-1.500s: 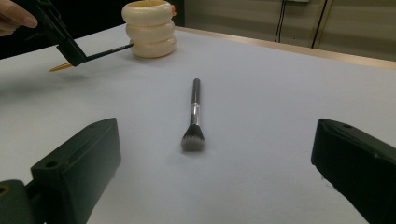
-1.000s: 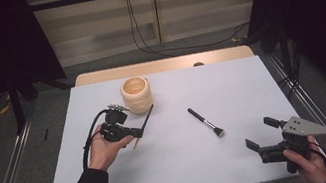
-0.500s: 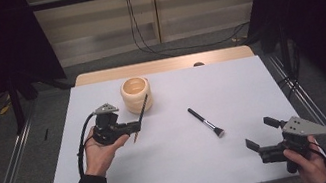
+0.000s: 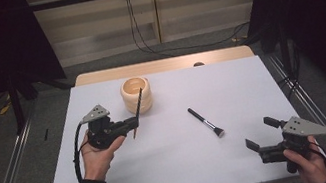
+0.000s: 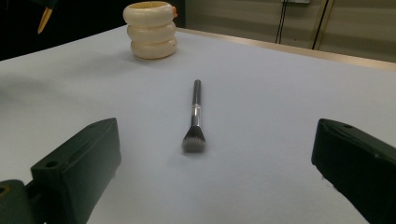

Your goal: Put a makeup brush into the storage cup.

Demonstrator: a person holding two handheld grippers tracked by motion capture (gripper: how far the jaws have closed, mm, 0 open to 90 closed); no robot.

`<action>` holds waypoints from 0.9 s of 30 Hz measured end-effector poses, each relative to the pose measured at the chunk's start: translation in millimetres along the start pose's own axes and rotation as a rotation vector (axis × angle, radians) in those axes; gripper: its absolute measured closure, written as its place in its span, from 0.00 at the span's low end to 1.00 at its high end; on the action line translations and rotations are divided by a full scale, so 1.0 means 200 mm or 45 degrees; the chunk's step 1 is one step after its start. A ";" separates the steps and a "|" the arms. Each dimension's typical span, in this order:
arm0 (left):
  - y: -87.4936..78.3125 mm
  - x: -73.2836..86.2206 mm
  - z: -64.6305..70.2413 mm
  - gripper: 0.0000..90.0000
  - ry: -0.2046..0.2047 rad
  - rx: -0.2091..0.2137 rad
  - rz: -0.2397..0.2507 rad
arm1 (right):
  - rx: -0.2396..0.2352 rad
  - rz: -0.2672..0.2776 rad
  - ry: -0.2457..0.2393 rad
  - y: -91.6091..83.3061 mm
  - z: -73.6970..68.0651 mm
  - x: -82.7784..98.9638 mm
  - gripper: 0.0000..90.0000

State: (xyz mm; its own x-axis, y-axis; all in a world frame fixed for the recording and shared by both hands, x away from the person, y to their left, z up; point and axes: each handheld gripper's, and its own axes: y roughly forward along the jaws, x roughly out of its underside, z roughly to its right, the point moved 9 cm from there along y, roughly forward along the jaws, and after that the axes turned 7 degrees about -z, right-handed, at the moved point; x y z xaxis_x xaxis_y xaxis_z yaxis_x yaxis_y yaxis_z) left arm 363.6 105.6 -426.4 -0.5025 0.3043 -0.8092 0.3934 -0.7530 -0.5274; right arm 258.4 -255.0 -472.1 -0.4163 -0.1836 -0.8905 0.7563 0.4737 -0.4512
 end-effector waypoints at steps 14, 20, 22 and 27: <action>-0.13 -0.07 0.04 0.93 0.022 0.009 0.217 | 0.004 0.034 -0.002 -0.01 0.00 -0.02 0.00; -0.16 -0.08 0.09 0.93 0.060 0.005 0.240 | -0.008 0.052 -0.003 -0.02 0.00 -0.03 0.00; -0.16 -0.09 0.11 0.93 0.064 0.016 0.249 | -0.008 0.055 0.000 -0.02 0.00 -0.03 0.00; -0.14 -0.09 0.16 0.93 0.073 0.033 0.256 | -0.016 0.066 0.000 -0.02 -0.01 -0.03 0.00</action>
State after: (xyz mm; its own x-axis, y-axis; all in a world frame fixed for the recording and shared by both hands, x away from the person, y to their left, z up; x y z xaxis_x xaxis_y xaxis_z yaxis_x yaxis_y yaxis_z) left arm 337.3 103.0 -387.6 -0.3713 0.1786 -0.9112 0.4610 -0.8164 -0.3479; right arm 257.3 -254.5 -464.3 -0.3767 -0.1584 -0.9127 0.7703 0.4937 -0.4036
